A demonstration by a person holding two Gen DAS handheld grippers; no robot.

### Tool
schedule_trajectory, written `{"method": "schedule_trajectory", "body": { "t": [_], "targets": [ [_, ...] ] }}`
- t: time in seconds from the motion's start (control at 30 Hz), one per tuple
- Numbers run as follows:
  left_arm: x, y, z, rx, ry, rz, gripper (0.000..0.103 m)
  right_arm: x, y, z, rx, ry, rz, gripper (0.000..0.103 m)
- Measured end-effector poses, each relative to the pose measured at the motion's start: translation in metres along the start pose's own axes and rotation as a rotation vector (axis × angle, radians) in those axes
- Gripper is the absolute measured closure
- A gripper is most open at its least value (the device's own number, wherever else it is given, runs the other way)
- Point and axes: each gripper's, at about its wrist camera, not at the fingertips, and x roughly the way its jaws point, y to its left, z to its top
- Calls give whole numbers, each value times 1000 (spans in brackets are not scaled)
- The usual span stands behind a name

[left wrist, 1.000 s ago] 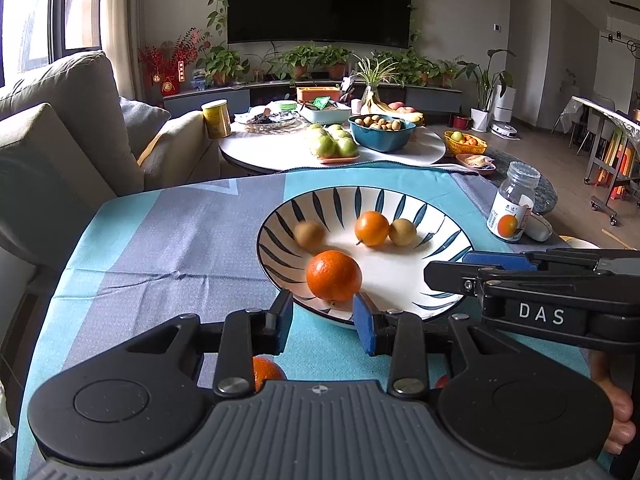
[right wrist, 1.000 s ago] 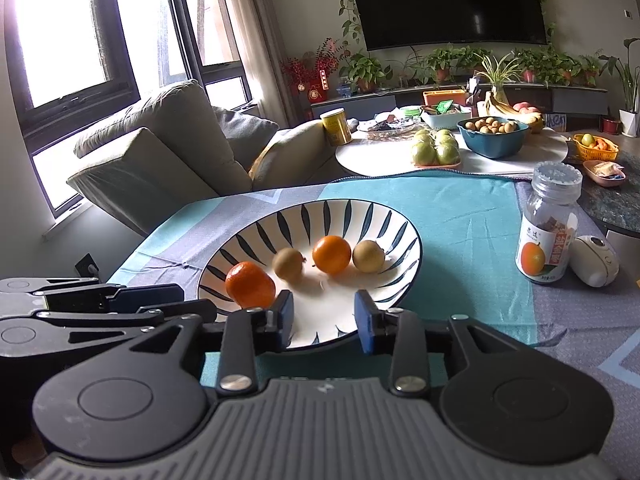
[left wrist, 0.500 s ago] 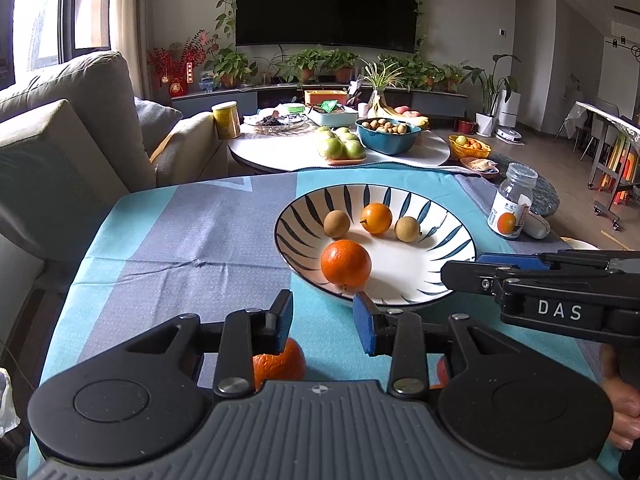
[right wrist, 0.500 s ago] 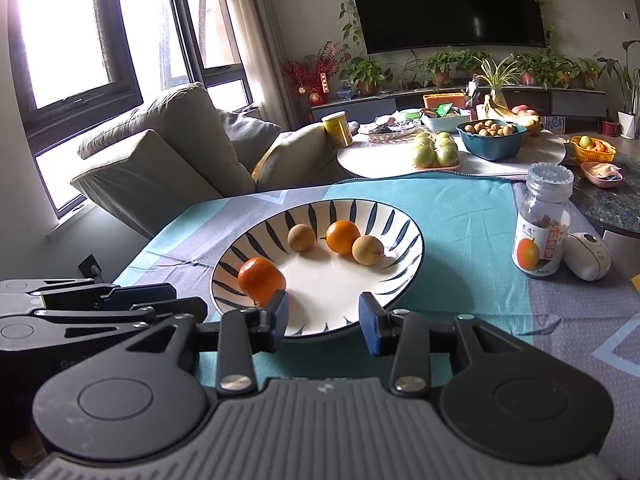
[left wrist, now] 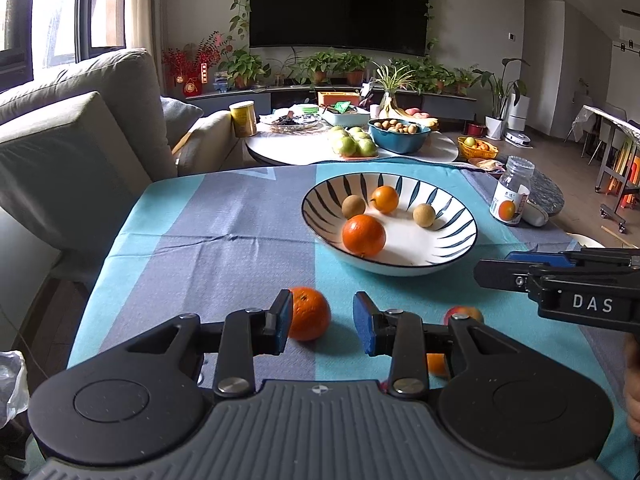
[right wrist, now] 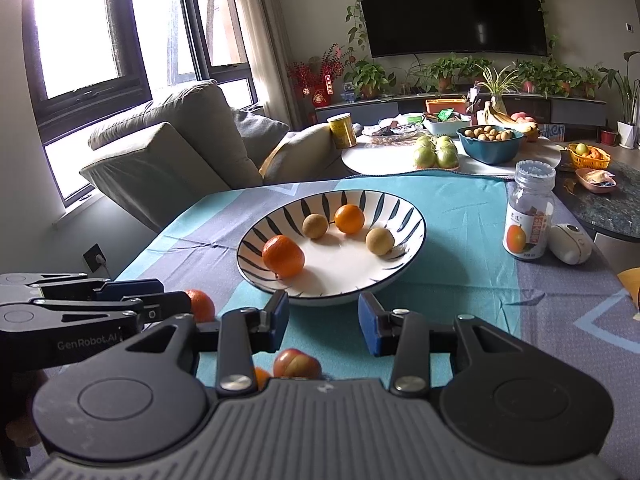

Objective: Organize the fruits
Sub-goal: 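Move both open tools back toward the remaining fruit on the cloth, then grasp a brown kiwi with the left tool while the right tool grasps another kiwi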

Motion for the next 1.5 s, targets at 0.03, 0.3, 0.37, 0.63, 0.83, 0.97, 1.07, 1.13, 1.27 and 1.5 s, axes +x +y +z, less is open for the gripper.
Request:
{"method": "schedule_trajectory", "body": {
  "t": [0.03, 0.3, 0.37, 0.63, 0.83, 0.97, 1.07, 1.13, 1.27, 1.5],
  "targets": [
    [-3, 1, -2, -1, 0, 4, 71, -1, 1, -1, 0, 3, 1, 24],
    [-22, 12, -19, -27, 8, 18, 71, -12, 8, -15, 3, 35, 21, 24],
    [-23, 15, -24, -39, 19, 20, 71, -13, 12, -19, -3, 46, 25, 24],
    [-22, 17, -40, -43, 42, 39, 71, -19, 26, -34, -35, 85, 49, 24],
    [-14, 19, -42, -35, 43, 89, 71, -18, 33, -41, -51, 109, 49, 24],
    [-8, 23, -42, -46, 51, 98, 71, -14, 36, -45, -60, 125, 45, 24],
    [-3, 25, -43, -58, 68, 92, 71, -12, 38, -48, -64, 135, 41, 24],
    [-1, 26, -45, -68, 76, 82, 71, -10, 38, -49, -62, 140, 37, 24],
    [0, 24, -44, -58, 70, 87, 71, -9, 39, -50, -70, 146, 29, 24],
    [-1, 23, -45, -54, 58, 94, 78, -8, 43, -51, -95, 142, 13, 25]
  ]
}}
